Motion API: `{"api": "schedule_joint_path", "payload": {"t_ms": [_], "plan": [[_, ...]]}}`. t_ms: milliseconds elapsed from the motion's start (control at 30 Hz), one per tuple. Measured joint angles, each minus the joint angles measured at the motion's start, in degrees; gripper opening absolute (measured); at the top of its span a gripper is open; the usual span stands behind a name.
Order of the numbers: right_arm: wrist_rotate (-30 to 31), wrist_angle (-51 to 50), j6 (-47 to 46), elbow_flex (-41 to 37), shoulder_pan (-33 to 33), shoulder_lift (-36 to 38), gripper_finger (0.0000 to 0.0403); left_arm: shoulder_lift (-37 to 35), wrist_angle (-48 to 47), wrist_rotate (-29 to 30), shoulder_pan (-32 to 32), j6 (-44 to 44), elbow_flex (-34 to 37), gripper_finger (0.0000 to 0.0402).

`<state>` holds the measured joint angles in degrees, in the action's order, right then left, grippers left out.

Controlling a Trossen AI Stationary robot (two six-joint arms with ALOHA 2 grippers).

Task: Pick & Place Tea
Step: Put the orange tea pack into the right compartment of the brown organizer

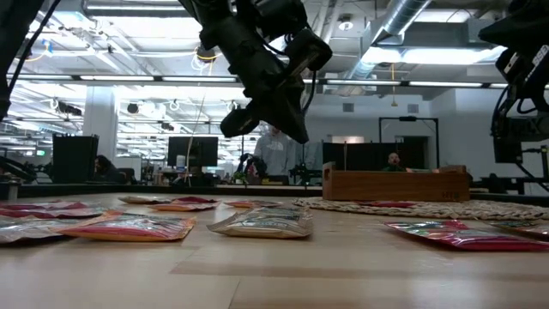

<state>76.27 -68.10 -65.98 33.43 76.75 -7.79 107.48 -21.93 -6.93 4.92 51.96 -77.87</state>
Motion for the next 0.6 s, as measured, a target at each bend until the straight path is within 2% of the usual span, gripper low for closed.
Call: {"api": "schedule_joint_path", "payload": {"t_ms": [133, 433, 600], "plan": [[0.0, 0.0, 0.0, 0.0, 0.0, 0.0, 0.0006, 0.0, -0.08, -0.23, -0.08, 0.29, 0.0, 0.0049], [0.0, 0.0, 0.0, 0.0, 0.0, 0.0, 0.0006, 0.0, -1.05, 2.21, -0.08, -0.24, 0.0, 0.0179], [0.0, -0.02, 0.0, 0.0, 0.0, 0.0, 0.0006, 0.0, -5.04, 1.57, -0.14, -0.63, 0.0, 0.0212]]}}
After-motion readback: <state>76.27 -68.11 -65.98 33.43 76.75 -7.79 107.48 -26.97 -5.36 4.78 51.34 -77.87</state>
